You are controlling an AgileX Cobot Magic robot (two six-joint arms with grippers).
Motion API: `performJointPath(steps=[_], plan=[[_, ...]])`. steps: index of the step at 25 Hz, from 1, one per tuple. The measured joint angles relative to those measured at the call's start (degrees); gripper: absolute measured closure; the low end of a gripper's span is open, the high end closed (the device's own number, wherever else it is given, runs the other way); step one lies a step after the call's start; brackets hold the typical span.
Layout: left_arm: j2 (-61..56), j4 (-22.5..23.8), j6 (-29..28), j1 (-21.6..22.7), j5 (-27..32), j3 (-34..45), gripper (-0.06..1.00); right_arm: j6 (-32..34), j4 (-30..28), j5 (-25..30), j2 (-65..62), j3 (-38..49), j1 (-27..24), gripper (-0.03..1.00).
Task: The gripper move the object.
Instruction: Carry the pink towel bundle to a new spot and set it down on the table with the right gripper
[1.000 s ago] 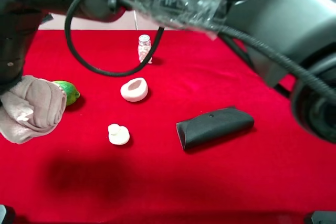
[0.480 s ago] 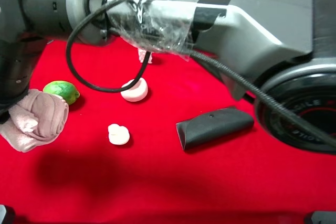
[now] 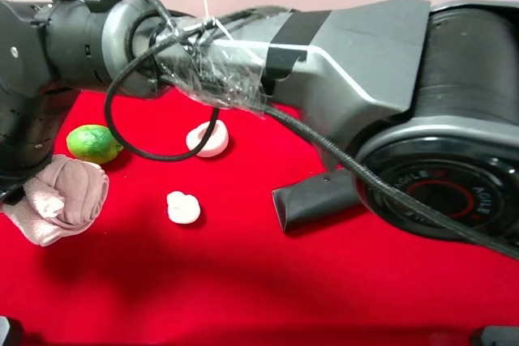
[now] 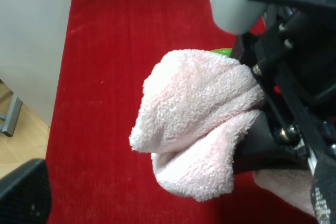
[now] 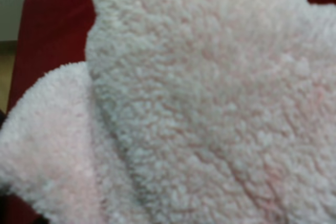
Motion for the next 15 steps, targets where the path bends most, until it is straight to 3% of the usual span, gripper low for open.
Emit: performJointPath(steps=[15], plan=[[0.0,0.0,0.0,0.0,0.0,0.0,-0.03,-2.1,2.2,-1.9,4.6,-0.1,0.0,0.56]])
